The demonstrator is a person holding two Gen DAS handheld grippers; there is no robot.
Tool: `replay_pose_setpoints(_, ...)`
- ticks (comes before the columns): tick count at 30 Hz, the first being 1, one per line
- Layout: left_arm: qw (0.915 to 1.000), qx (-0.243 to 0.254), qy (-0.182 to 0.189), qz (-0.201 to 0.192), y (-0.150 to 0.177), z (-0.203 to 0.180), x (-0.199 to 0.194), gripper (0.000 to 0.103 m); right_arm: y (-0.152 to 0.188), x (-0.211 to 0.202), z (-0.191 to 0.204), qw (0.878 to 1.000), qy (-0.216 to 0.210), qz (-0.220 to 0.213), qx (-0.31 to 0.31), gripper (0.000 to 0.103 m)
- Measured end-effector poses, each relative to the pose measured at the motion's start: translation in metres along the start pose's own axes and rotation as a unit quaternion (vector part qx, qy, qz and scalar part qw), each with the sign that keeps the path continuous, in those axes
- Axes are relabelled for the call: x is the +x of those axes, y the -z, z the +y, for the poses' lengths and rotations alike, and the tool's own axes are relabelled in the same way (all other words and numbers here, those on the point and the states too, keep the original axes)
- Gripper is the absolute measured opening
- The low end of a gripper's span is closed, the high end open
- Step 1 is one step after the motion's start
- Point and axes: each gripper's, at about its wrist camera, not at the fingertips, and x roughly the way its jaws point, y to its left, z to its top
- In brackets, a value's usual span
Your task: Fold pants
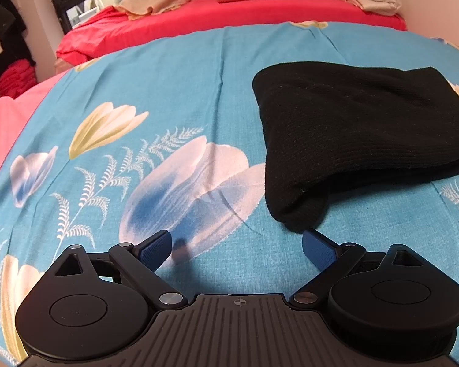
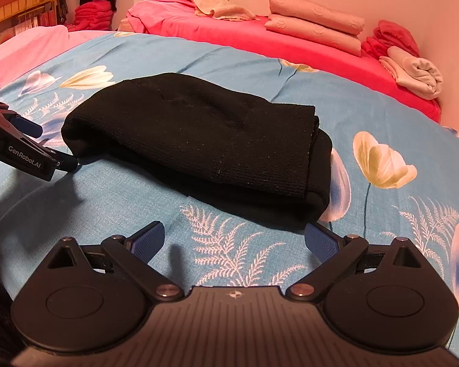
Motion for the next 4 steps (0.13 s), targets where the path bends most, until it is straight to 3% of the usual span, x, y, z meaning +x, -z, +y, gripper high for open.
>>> replay_pose_setpoints(4, 1.0, -0.002, 0.002, 0.003, -0.001, 0.0008, 0.0009, 0.103, -0.0002, 0.0004, 0.0, 1.0, -0.001, 0.001, 0.0, 0.099)
